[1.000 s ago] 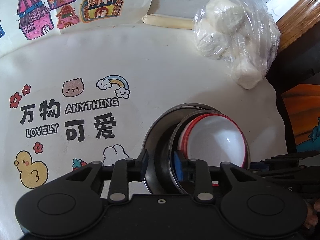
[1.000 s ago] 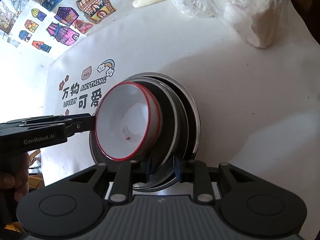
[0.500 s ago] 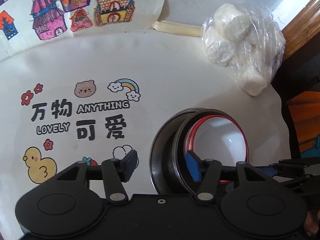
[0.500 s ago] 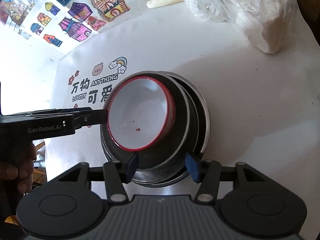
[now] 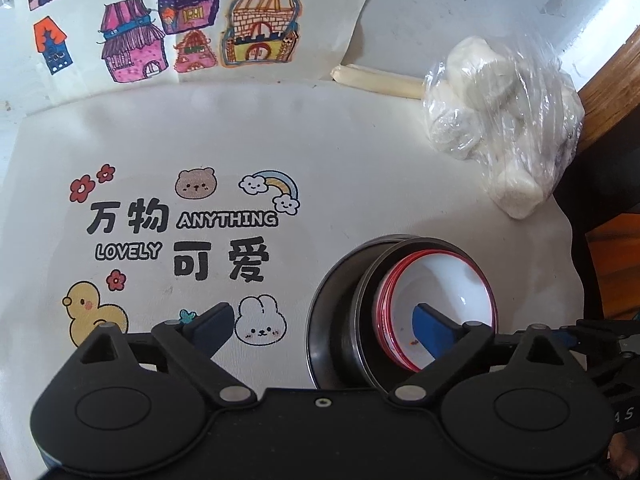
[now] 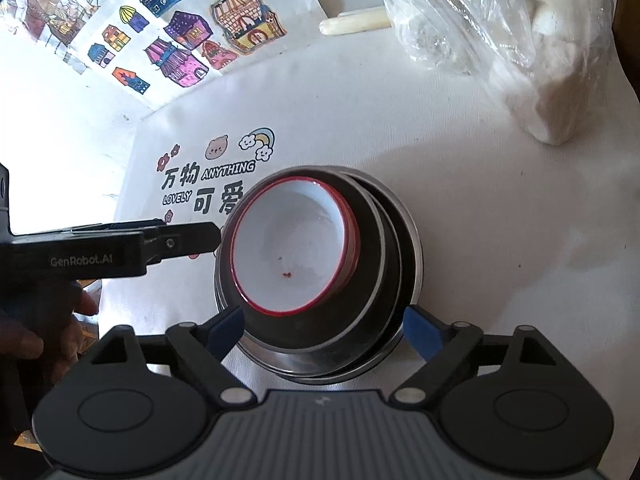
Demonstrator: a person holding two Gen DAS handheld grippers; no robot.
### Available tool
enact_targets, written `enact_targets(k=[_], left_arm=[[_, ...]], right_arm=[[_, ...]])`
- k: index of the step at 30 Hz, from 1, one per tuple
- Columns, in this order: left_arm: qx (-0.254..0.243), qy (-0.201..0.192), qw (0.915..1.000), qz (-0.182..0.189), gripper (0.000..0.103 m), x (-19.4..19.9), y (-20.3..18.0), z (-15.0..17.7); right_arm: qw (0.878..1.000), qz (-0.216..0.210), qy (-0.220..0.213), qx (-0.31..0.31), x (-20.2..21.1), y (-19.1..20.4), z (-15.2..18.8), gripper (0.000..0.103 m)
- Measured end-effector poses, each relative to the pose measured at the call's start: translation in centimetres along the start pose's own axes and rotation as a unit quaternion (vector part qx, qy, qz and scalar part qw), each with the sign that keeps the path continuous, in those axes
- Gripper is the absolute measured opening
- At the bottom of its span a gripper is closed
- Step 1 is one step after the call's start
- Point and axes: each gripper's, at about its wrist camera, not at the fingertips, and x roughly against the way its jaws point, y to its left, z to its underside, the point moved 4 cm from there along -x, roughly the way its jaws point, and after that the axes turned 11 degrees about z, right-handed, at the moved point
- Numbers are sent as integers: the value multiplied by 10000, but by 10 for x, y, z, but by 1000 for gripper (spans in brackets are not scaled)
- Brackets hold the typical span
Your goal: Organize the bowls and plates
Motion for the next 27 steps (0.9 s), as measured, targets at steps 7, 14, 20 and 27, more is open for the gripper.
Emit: enact_targets(k=[7,14,20,27], left_arm=[[71,-63,9999,-114,102,4,-1,-1],[34,-148,9998,-109,102,12,-2,2],[-61,-296,9995,-93,102,23,-4,1],[-334,-512,9981,82,102,36,-5,5]], right_arm=[[9999,-72,-73,23,1,0,-2,98],[9999,-103,-115,2,3,0,1,102],[9993,-61,-349,-105,16,3,0,103],[9967,148,-678,-414,32,0,10,103]])
